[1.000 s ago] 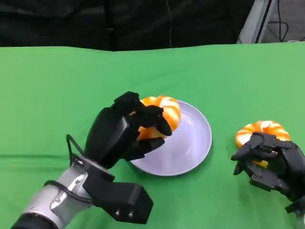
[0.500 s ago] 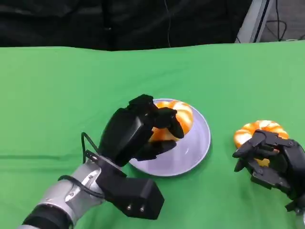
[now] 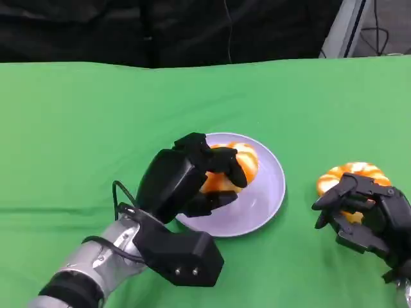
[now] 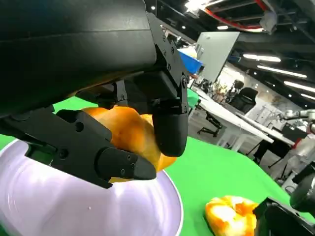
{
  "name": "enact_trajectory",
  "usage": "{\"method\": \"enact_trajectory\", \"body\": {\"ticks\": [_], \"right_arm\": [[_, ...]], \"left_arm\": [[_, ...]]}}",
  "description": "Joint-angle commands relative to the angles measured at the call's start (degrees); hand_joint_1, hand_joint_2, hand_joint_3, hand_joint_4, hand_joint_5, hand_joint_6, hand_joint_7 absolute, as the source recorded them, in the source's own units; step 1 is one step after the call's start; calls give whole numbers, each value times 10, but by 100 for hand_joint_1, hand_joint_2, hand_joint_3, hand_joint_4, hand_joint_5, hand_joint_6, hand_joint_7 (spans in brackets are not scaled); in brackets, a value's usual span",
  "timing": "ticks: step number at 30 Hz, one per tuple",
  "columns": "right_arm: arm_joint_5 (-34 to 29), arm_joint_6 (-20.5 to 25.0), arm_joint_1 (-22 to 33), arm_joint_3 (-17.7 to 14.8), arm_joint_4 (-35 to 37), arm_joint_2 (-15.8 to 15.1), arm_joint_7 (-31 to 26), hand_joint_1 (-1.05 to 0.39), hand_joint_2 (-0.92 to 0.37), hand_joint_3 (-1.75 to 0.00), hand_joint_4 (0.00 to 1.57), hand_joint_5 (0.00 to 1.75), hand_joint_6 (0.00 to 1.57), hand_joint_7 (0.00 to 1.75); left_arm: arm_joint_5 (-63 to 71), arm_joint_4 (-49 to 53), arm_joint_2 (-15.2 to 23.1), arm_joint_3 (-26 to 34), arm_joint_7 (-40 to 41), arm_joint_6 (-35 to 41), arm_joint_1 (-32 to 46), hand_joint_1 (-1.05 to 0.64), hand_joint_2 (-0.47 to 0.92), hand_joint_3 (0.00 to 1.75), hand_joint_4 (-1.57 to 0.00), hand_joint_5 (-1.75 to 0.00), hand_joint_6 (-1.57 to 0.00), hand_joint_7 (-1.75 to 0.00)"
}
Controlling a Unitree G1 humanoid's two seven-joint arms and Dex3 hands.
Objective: Grasp the bread from the table and place it into the plate.
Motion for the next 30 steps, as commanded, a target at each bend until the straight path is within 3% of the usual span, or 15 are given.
{"method": "enact_trajectory", "body": {"ticks": [1,16,17,19,20,23,30], "right_arm": [[3,-1,-1,-1,-3,-6,-7,8,-77,-75,84,139,90,99],[-1,-3,0,5,-3,-9,-13,10,-79,-73,83,140,88,102],[-1,-4,0,5,-3,-9,-13,10,-79,-73,83,140,88,102],[2,-4,1,4,-4,-9,-9,9,-79,-72,83,140,88,101],[5,-3,1,4,-4,-8,-7,10,-79,-72,83,140,88,101],[-1,-5,2,4,-5,-10,-12,10,-79,-72,83,140,89,101],[-1,-4,2,5,-5,-10,-12,10,-80,-71,83,140,89,100]], "left_arm": [[-9,23,2,0,-10,-5,-13,-5,88,31,-65,-160,-73,-116],[-9,63,-2,-2,-16,-6,-25,-6,92,26,-64,-154,-73,-110],[-9,66,-2,-2,-16,-5,-25,-6,92,25,-65,-146,-79,-93],[-11,74,-5,-2,-19,-5,-26,-7,92,24,-66,-142,-83,-82],[-14,79,-7,-2,-19,-6,-27,-8,92,23,-69,-127,-88,-61],[-17,89,-10,-2,-17,-10,-28,-10,92,22,-71,-112,-97,-35],[-17,98,-8,-6,-16,-10,-32,-12,92,21,-71,-104,-100,-23]]}}
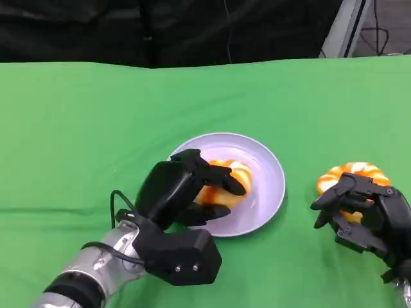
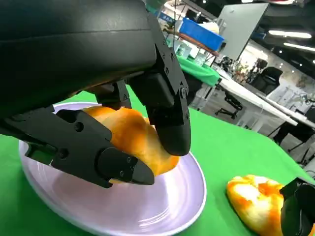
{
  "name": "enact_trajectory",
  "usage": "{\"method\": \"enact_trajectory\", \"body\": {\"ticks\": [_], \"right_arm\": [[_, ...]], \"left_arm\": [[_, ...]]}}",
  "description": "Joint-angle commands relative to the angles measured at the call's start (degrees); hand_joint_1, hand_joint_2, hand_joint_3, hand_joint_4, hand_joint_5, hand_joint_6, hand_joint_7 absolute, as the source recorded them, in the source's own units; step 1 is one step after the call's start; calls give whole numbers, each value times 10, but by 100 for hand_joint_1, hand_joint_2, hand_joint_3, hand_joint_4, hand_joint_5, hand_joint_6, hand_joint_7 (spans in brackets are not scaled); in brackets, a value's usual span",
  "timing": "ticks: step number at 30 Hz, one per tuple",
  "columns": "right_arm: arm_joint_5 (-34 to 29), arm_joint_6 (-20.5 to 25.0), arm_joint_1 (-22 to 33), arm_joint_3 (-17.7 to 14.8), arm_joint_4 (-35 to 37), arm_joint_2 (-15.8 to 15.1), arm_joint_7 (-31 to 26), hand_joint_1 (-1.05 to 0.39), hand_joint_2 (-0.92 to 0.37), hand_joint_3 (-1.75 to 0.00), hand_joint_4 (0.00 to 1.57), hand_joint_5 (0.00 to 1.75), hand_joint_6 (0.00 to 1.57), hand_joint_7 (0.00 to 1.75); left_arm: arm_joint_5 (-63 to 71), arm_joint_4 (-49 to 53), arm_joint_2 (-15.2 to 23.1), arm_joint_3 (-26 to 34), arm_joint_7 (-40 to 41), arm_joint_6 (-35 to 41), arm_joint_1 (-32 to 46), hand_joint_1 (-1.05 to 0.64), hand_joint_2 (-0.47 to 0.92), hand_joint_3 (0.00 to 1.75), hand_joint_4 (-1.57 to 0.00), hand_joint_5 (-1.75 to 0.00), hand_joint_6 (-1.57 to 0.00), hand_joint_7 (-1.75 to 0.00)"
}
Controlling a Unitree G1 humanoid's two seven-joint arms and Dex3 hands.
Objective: Grasp the bread from the table and place it into the plate.
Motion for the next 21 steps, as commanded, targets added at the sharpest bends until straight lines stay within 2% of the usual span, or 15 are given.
{"method": "enact_trajectory", "body": {"ticks": [1,4,5,6,8,11,12,14,15,17,21], "right_arm": [[2,-5,1,-2,-4,-10,-1,10,-80,-70,83,140,89,100],[4,-3,1,-2,-3,-9,1,10,-80,-70,83,140,89,100],[6,0,1,-3,-4,-9,3,10,-80,-70,83,140,89,99],[7,2,1,-3,-4,-8,4,9,-80,-70,83,140,89,99],[8,3,1,-3,-4,-8,5,9,-81,-70,83,140,89,99],[7,3,1,-3,-4,-8,4,9,-81,-69,83,140,89,98],[7,2,1,-3,-4,-8,4,8,-81,-68,83,140,89,98],[7,3,1,-4,-4,-8,3,8,-81,-68,83,139,89,97],[7,3,1,-4,-3,-7,4,8,-82,-65,82,140,89,96],[10,5,1,-4,-3,-6,7,7,-84,-63,82,141,89,95],[12,6,1,-5,-3,-6,9,7,-85,-62,81,141,89,95]], "left_arm": [[-2,6,7,-2,-4,-2,-14,-12,92,21,-72,-103,-100,-23],[8,4,10,-8,0,8,-16,-20,92,19,-73,-92,-100,-13],[13,3,12,-12,5,11,-17,-25,92,17,-78,-69,-99,-7],[17,2,13,-14,8,13,-18,-27,92,16,-82,-59,-98,-5],[19,2,13,-16,10,15,-18,-28,92,15,-85,-49,-98,-2],[24,0,15,-18,12,22,-18,-28,92,15,-86,-46,-98,-2],[28,-1,15,-20,13,26,-19,-35,92,17,-88,-27,-92,-1],[34,-7,19,-23,20,38,-18,-39,92,18,-90,-14,-89,0],[37,-10,21,-24,23,43,-17,-49,92,21,-80,-6,-74,0],[40,-16,23,-23,29,51,-15,-57,92,25,-73,-2,-63,0],[39,-21,24,-24,30,55,-13,-60,92,28,-70,0,-58,0]]}}
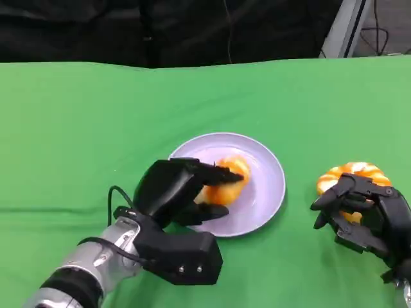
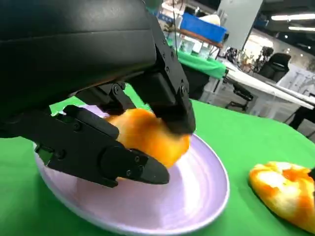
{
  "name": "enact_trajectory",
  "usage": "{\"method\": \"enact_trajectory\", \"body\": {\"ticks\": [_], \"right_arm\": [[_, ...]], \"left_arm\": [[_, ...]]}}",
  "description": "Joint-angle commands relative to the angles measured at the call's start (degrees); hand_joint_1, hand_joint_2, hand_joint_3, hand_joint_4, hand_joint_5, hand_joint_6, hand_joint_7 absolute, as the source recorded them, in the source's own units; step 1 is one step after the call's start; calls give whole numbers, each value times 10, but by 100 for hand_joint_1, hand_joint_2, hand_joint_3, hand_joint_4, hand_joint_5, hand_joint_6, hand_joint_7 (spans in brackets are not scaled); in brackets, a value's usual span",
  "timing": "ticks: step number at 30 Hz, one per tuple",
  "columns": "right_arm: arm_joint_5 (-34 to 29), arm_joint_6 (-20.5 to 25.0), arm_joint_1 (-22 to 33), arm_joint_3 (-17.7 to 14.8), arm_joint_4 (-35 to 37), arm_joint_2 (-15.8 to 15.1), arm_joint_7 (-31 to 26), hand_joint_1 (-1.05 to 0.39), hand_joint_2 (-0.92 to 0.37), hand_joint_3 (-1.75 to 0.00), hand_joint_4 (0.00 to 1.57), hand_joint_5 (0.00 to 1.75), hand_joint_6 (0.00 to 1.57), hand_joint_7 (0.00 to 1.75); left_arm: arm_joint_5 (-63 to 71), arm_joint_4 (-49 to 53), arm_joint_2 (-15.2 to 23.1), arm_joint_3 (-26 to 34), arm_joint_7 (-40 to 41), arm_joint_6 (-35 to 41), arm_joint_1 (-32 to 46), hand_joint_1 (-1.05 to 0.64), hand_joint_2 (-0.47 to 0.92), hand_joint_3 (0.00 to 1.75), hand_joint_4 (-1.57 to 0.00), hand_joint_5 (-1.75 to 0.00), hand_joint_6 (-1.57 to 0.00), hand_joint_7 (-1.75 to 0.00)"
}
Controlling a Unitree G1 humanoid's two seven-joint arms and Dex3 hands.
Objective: Grasp the bread from the table and place it into the plate.
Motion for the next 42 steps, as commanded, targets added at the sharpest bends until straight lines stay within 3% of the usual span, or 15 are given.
{"method": "enact_trajectory", "body": {"ticks": [1,7,42], "right_arm": [[9,4,1,-4,-3,-6,2,7,-85,-61,81,141,89,94],[5,3,0,-4,-2,-7,-2,7,-81,-69,83,140,90,99],[7,2,-2,-5,4,-6,1,7,-79,-71,85,136,93,93]], "left_arm": [[1,-8,9,-1,11,6,-4,-60,92,29,-70,0,-58,0],[-13,-8,9,9,12,-10,-5,-69,92,48,-66,0,-51,0],[-31,-37,18,19,-7,-22,3,-87,92,76,-60,0,-46,0]]}}
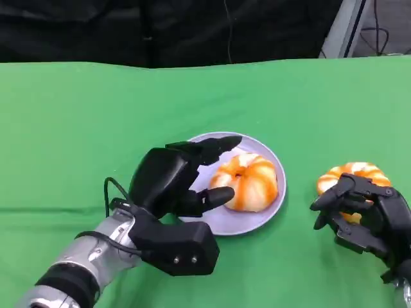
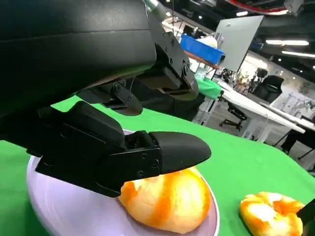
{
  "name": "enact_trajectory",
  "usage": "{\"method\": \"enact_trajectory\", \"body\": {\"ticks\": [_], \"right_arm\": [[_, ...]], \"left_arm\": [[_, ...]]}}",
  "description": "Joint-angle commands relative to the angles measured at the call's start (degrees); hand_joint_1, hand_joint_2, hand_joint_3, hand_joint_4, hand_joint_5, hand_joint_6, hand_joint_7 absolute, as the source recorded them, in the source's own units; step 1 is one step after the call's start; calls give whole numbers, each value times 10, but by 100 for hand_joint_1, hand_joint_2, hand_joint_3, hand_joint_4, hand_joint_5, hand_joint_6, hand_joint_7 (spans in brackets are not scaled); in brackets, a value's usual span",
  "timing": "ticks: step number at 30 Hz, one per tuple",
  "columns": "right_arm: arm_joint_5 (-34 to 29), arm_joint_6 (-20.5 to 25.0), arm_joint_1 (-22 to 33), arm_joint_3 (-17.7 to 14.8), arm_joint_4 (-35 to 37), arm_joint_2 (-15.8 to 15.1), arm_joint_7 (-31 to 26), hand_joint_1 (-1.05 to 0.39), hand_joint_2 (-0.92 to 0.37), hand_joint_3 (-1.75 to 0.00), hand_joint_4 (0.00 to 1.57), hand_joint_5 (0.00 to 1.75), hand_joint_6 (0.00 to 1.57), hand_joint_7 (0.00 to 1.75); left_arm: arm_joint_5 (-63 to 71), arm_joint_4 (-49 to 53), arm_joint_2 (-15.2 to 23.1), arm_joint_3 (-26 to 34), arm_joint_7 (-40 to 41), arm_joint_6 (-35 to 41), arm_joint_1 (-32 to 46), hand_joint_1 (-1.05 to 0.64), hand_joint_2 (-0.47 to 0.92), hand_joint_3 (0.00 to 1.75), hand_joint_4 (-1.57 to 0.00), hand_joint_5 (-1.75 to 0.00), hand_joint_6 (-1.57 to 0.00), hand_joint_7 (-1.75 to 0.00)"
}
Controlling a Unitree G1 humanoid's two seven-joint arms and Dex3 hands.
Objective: Grasp the bread from the table and place it into the plate.
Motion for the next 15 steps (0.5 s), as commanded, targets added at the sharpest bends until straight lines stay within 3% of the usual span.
{"method": "enact_trajectory", "body": {"ticks": [1,15], "right_arm": [[9,-3,-2,-5,3,-6,5,6,-80,-70,85,137,93,93],[6,-11,-3,-5,6,-8,5,5,-82,-65,85,137,93,95]], "left_arm": [[-6,-9,10,3,-6,-7,3,-87,92,76,-59,0,-46,0],[-12,-31,14,14,11,-21,19,-86,92,74,-62,-1,-46,0]]}}
